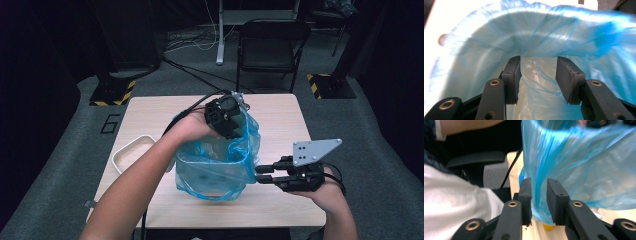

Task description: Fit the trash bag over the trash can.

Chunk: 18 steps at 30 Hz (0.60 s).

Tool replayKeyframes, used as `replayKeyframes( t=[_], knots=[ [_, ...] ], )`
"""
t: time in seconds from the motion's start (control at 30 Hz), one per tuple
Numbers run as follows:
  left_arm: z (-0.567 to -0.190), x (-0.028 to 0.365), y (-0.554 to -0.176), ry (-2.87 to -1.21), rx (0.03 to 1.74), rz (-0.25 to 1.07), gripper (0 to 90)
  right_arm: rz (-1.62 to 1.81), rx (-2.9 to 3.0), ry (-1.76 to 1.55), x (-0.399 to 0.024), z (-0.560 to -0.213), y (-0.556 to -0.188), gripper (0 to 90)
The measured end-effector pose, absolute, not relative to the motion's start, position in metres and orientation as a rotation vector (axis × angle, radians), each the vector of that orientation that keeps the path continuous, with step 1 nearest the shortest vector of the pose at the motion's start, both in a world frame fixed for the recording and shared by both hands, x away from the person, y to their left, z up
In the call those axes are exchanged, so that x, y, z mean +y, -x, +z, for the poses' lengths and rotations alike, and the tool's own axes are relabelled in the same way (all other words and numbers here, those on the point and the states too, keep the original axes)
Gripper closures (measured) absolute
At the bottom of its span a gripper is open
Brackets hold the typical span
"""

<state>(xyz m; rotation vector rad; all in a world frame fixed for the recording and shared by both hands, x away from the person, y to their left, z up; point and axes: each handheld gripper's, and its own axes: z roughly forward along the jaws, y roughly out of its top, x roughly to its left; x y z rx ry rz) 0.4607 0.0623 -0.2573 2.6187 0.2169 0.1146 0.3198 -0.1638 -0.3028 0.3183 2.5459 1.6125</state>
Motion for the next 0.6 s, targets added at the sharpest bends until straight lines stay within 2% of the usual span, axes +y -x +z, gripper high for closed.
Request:
replayKeyframes(
  t=[0.13,0.27,0.4,0.6],
  knots=[
    [-0.236,0.077,-0.450,-2.557,0.212,0.144,54.0,1.626,2.500,-0.342,-0.160,-0.300,-0.317,69.3],
    [-0.225,0.089,-0.440,-2.496,0.187,0.077,53.8,1.622,2.489,-0.327,-0.154,-0.299,-0.315,69.3],
    [-0.223,0.092,-0.431,-2.443,0.136,-0.021,53.6,1.624,2.468,-0.333,-0.151,-0.297,-0.313,69.9],
    [-0.230,0.089,-0.426,-2.450,0.116,-0.051,53.3,1.642,2.431,-0.329,-0.151,-0.293,-0.308,71.0]
  ],
)
